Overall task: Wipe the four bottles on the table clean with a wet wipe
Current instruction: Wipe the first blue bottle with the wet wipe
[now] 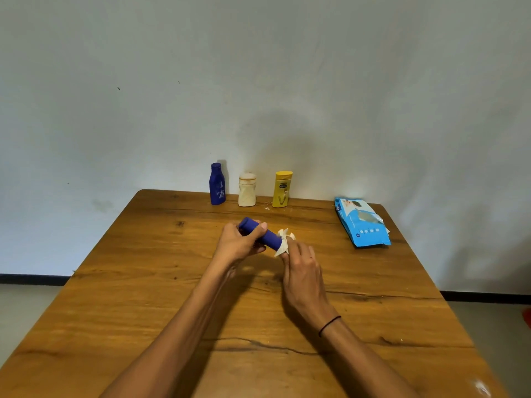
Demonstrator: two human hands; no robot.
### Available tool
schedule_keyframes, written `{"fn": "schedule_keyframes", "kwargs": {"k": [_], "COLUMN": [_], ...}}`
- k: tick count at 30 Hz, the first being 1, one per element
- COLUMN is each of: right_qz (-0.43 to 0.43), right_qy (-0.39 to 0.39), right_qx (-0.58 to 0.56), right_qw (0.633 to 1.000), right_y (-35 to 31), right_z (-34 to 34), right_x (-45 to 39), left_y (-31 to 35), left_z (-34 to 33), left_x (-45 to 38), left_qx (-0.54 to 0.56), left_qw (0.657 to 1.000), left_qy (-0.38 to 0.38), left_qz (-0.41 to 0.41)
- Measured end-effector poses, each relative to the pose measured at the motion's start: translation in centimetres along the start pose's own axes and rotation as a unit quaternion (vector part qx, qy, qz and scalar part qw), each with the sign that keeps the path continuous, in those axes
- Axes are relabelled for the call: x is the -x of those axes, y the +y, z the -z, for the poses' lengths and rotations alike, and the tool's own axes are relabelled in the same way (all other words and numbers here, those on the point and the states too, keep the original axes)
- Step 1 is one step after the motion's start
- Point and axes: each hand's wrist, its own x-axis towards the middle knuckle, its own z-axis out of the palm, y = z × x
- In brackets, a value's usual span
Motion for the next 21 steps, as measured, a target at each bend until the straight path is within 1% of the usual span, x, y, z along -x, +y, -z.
{"fn": "schedule_keyframes", "kwargs": {"k": [2,5,8,12,17,19,21], "right_qz": [0.002,0.009,0.024,0.022,0.045,0.042,0.026], "right_qy": [-0.019,-0.046,-0.058,-0.068,-0.037,-0.031,-0.027], "right_qx": [-0.015,-0.003,0.002,-0.052,-0.091,-0.129,-0.179], "right_qw": [1.000,0.999,0.998,0.996,0.994,0.990,0.983], "right_y": [0.4,0.7,0.7,0.6,-0.2,-0.5,-0.7], "right_z": [0.3,0.8,1.1,1.2,1.5,1.8,2.0], "right_x": [-0.2,-1.0,-1.5,-2.3,-3.4,-3.7,-4.2], "left_y": [0.2,0.3,1.0,1.7,1.3,1.2,1.1], "left_z": [0.5,1.1,1.5,1.6,1.5,1.5,1.5], "left_x": [0.7,1.3,1.6,2.3,2.4,2.6,2.5], "left_qx": [0.013,-0.005,-0.017,-0.038,-0.037,-0.038,-0.062], "left_qw": [0.999,0.994,0.985,0.973,0.962,0.958,0.954], "left_qy": [-0.041,-0.098,-0.153,-0.213,-0.259,-0.274,-0.277], "left_qz": [-0.019,-0.050,-0.074,-0.083,-0.073,-0.071,-0.096]}}
